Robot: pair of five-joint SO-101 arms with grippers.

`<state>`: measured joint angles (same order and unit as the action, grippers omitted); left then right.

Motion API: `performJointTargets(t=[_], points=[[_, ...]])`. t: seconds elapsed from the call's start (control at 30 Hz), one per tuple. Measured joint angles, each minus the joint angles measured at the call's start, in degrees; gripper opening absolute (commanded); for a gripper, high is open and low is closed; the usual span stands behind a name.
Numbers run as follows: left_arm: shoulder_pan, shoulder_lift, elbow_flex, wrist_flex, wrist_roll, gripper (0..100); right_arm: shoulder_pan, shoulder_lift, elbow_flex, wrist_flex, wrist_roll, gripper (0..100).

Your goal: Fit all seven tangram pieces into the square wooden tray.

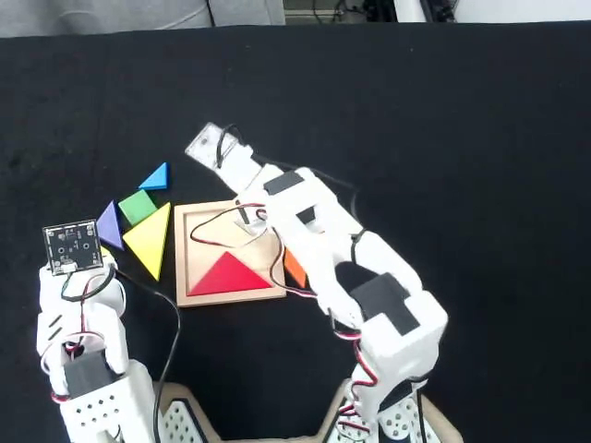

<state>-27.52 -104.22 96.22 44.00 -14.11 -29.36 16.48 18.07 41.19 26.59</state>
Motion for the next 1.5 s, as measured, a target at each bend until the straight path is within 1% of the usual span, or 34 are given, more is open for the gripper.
performJointTargets(t=[0.2,0.5,0.73,1.03,1.17,1.33,1.5], points=[[0.0,0.0,0.0,0.0,0.0,3,0.0,5.4,-5.5,0.1,1.4,25.8],[0.0,0.0,0.0,0.0,0.0,3,0.0,9.8,-13.1,6.7,2.2,25.7],[0.0,0.0,0.0,0.0,0.0,3,0.4,9.9,-13.4,7.2,3.9,16.9],[0.0,0.0,0.0,0.0,0.0,3,4.6,9.9,-13.4,7.2,3.9,18.4],[0.0,0.0,0.0,0.0,0.0,3,5.0,9.9,-13.4,7.3,3.9,18.6],[0.0,0.0,0.0,0.0,0.0,3,5.1,9.5,-15.1,12.8,3.9,28.2],[0.0,0.0,0.0,0.0,0.0,3,2.5,3.1,-14.6,17.2,2.1,28.2]])
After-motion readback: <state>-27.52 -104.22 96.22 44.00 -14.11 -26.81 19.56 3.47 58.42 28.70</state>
